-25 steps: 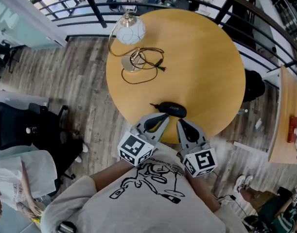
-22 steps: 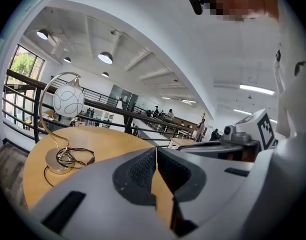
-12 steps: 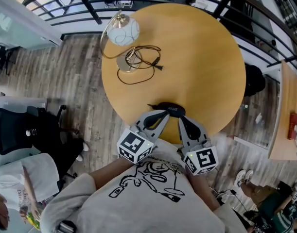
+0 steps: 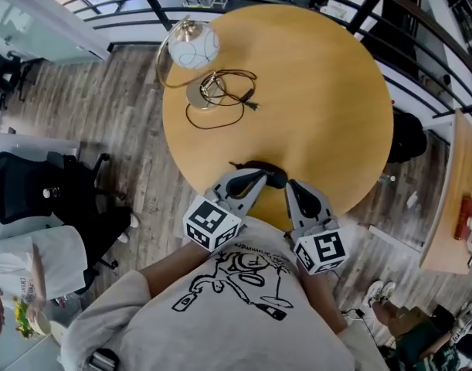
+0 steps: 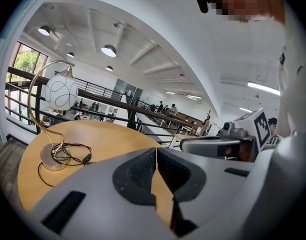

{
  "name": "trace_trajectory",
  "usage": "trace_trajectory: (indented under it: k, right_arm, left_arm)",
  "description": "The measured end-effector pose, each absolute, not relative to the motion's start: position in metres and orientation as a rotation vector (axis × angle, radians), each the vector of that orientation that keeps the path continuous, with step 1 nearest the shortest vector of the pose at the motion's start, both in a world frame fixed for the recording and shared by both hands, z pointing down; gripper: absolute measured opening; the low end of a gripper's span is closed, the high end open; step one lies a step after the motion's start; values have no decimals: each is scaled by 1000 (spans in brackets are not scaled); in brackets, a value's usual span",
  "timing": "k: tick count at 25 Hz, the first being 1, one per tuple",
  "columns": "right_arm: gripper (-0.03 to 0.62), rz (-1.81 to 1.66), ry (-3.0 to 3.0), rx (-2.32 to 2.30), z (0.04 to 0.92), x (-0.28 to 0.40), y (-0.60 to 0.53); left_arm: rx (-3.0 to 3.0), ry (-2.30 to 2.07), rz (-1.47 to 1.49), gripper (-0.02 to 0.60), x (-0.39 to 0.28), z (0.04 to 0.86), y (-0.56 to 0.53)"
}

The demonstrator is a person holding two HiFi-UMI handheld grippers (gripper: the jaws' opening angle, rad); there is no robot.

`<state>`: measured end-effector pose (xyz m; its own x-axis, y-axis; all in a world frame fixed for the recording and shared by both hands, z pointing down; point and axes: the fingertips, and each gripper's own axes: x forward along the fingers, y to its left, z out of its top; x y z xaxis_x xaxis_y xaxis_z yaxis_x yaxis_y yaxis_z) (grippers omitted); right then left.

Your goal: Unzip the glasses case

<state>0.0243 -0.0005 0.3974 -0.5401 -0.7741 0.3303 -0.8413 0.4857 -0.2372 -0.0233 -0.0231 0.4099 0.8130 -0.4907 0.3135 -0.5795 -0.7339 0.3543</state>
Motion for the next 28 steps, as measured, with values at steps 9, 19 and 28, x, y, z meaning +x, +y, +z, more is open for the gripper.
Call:
trace_trajectory:
  k: [9, 19, 28]
  right_arm:
    - [25, 537, -2536, 1255, 416, 32, -7]
    - [29, 513, -2430, 945, 493, 20, -15]
    - [209, 452, -2231, 671, 600, 9, 0]
  left_arm:
    - [2507, -790, 352, 17, -16, 432, -26]
    - [2413, -810, 446, 18, -24, 489, -31]
    - [2363, -793, 591, 20, -29, 558, -21]
